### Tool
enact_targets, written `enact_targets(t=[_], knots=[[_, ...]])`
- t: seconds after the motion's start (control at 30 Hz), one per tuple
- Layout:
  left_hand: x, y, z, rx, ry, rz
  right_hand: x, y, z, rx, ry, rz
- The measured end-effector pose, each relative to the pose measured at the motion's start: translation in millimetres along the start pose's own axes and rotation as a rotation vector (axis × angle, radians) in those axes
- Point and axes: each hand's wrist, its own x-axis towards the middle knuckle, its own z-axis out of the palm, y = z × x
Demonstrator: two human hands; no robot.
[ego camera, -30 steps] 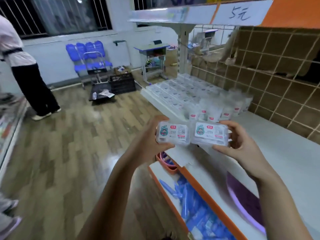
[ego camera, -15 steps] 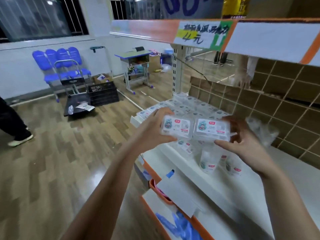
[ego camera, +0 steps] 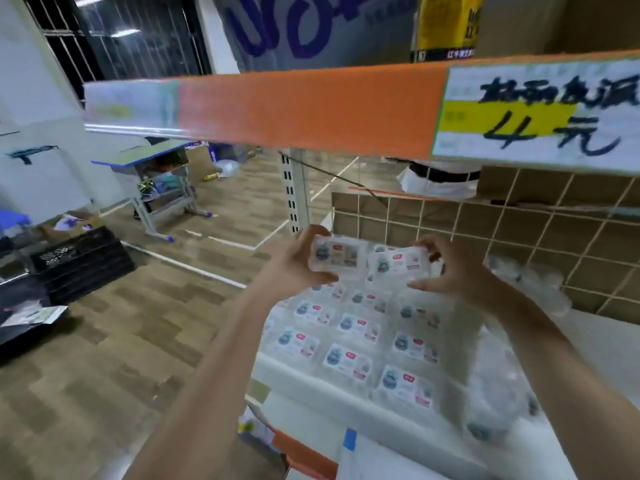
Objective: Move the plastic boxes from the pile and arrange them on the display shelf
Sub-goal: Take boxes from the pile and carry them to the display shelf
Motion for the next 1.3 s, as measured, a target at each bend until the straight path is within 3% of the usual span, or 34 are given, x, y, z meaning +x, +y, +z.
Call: enact_targets(t=[0.2,0.6,0.87,1.3], knots=[[40,-41,3,0.081,-0.123,0.089,35,-8,10,-0.248,-0.083,0.123],[68,-81,17,0.059,-0.197,0.176,58,-17,50,-0.353,-0.101,0.401],[76,-102,23,0.208,-0.231,0.189,56,-2,59,-0.635,-0.098,0.396],[75,-89,42,0.159,-0.277,0.027,39,-4,51,-0.577,-0.144,0.369]])
